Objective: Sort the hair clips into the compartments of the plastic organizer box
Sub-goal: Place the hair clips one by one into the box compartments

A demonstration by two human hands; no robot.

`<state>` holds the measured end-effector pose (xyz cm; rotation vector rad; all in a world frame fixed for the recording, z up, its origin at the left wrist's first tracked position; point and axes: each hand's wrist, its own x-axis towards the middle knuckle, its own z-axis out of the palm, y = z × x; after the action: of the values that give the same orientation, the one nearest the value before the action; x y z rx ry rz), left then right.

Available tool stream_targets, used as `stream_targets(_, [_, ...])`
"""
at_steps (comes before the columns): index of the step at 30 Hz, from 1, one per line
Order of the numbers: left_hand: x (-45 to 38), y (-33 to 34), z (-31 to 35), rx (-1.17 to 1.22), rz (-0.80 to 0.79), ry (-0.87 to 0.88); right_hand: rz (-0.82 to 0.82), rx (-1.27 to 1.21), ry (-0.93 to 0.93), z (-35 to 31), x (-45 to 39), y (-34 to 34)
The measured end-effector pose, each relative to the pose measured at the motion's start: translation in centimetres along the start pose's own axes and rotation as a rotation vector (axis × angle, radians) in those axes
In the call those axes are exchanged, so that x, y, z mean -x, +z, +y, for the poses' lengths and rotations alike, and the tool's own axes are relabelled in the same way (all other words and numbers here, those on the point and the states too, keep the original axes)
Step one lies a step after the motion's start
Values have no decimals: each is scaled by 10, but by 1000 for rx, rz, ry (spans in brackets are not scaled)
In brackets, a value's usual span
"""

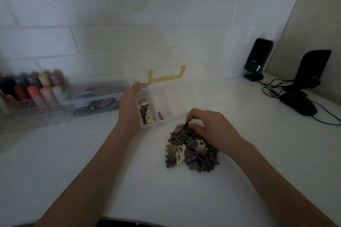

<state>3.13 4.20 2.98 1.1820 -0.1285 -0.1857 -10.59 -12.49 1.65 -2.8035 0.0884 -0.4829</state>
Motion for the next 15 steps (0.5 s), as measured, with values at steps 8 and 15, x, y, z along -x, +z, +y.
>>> stream_targets(8, [0,1,0,3,9,14,60,-536,121,-2,-3,-3])
stream_targets(15, [1,0,4,-4,-63,24,178,-932,149,-7,-7,-12])
